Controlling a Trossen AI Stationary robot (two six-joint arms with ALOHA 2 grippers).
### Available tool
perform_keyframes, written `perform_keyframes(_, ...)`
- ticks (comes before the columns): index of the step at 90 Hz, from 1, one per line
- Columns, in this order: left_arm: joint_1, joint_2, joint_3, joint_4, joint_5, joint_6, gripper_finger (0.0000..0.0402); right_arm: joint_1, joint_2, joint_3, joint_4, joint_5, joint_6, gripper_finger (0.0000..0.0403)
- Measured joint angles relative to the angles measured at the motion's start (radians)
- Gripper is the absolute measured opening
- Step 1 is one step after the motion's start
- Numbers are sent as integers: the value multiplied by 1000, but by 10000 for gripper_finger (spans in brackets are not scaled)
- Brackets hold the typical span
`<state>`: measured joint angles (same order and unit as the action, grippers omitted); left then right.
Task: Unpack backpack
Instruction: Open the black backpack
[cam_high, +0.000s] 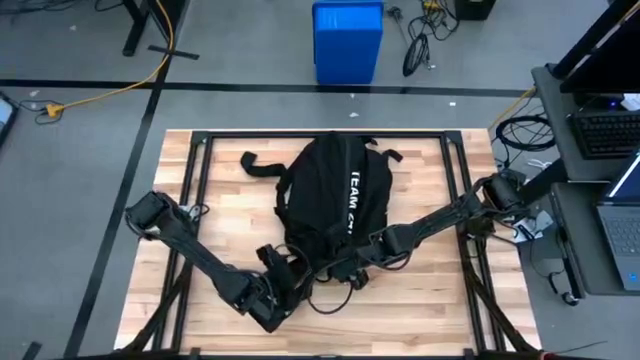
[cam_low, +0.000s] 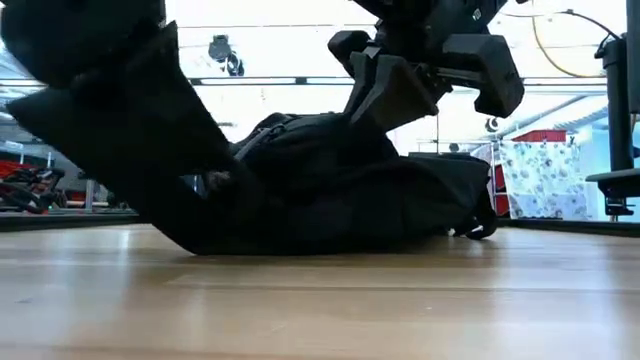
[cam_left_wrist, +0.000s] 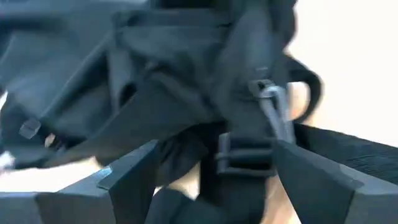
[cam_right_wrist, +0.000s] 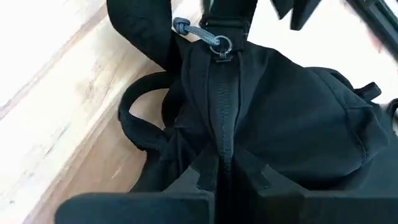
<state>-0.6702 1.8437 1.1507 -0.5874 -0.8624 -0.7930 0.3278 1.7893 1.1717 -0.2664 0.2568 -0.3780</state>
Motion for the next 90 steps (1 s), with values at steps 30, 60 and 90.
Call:
perform_keyframes(30,1,128,0,11,1,17,297,-8,0,0,1,-28,12,0)
perform_keyframes(60,35,146,6,113,-88,90,294,-21,0,0,3,-73,22,0)
perform_keyframes(90,80,145,8,234,2,198,152,-27,0,0,6,-76,45,0)
